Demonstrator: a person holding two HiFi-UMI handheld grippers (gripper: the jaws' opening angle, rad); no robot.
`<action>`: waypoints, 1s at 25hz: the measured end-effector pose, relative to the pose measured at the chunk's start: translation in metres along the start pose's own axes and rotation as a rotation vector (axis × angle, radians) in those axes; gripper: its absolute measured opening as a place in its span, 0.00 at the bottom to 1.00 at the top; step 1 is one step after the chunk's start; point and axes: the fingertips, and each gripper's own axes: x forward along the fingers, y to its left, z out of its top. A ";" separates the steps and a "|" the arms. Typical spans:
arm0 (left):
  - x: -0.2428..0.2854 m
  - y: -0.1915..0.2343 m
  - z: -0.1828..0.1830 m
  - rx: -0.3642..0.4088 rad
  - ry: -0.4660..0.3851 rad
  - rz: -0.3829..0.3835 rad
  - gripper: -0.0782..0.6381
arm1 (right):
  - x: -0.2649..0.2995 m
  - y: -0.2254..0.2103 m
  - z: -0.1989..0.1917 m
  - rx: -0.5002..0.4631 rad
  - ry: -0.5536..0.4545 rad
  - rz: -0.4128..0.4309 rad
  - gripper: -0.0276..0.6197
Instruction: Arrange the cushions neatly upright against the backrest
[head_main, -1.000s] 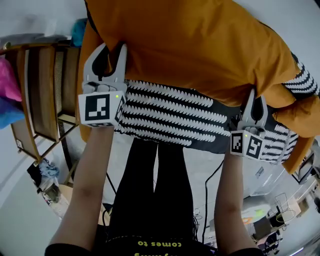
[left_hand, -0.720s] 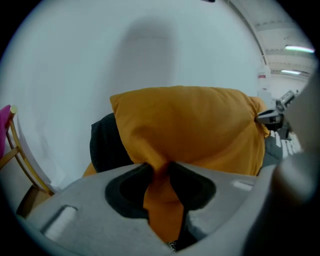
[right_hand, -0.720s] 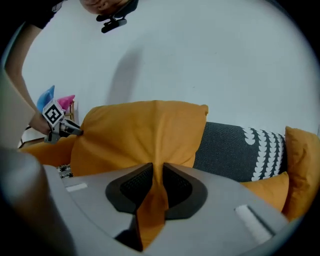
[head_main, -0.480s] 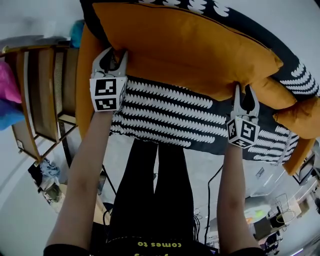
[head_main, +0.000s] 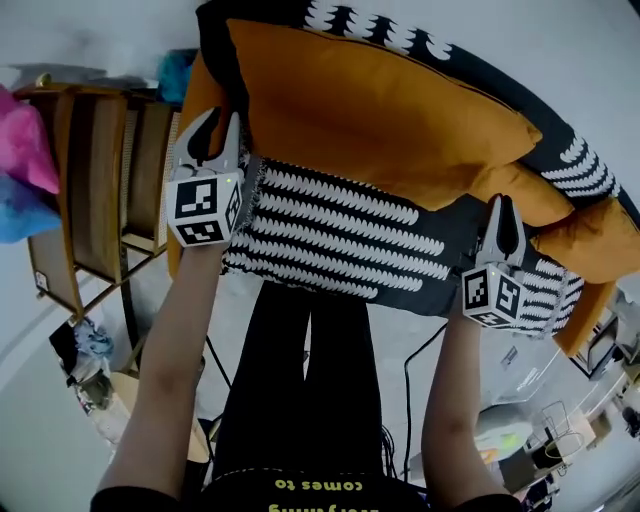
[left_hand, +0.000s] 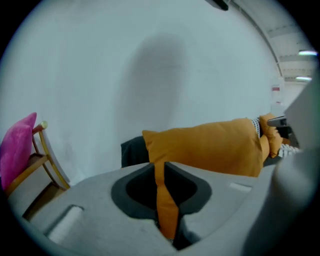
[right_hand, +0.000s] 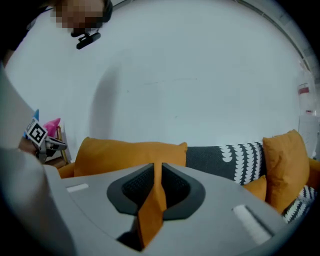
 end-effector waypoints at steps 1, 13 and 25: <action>-0.009 -0.001 0.014 0.008 -0.032 -0.021 0.14 | -0.007 0.002 0.012 0.023 -0.002 -0.010 0.10; -0.146 -0.014 0.191 -0.042 -0.265 -0.149 0.11 | -0.104 0.104 0.202 0.096 -0.188 0.135 0.06; -0.237 -0.029 0.291 -0.046 -0.364 -0.250 0.11 | -0.188 0.182 0.322 0.048 -0.323 0.266 0.06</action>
